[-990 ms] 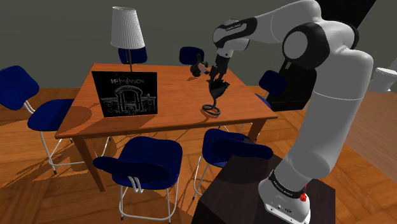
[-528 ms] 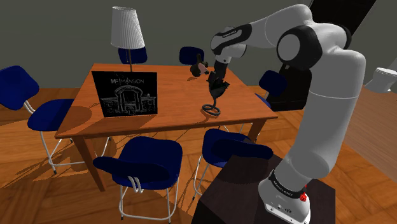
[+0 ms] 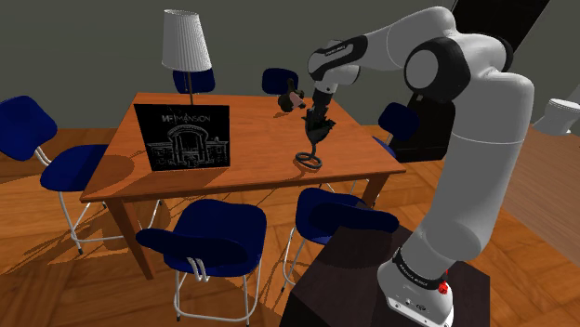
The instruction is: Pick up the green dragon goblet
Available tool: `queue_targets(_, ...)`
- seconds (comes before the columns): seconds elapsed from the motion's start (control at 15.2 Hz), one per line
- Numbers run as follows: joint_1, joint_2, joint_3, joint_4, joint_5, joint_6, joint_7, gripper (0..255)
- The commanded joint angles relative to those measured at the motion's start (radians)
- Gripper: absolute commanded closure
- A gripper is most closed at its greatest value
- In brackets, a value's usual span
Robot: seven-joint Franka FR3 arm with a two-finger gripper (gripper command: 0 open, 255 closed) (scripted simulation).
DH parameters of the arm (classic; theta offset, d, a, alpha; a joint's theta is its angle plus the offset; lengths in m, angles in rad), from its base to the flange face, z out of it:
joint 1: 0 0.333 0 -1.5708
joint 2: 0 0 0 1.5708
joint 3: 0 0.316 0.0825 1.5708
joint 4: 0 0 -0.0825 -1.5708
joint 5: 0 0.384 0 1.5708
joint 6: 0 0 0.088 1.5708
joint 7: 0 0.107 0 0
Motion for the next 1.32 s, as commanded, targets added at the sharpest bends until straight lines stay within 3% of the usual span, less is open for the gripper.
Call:
queue_targets(0.0, 0.000, 0.001, 0.000, 0.000, 0.000, 0.000, 0.000, 255)
queue_targets(1.25, 0.005, -0.064, -0.014, 0.120, -0.044, -0.175, 0.043, 255)
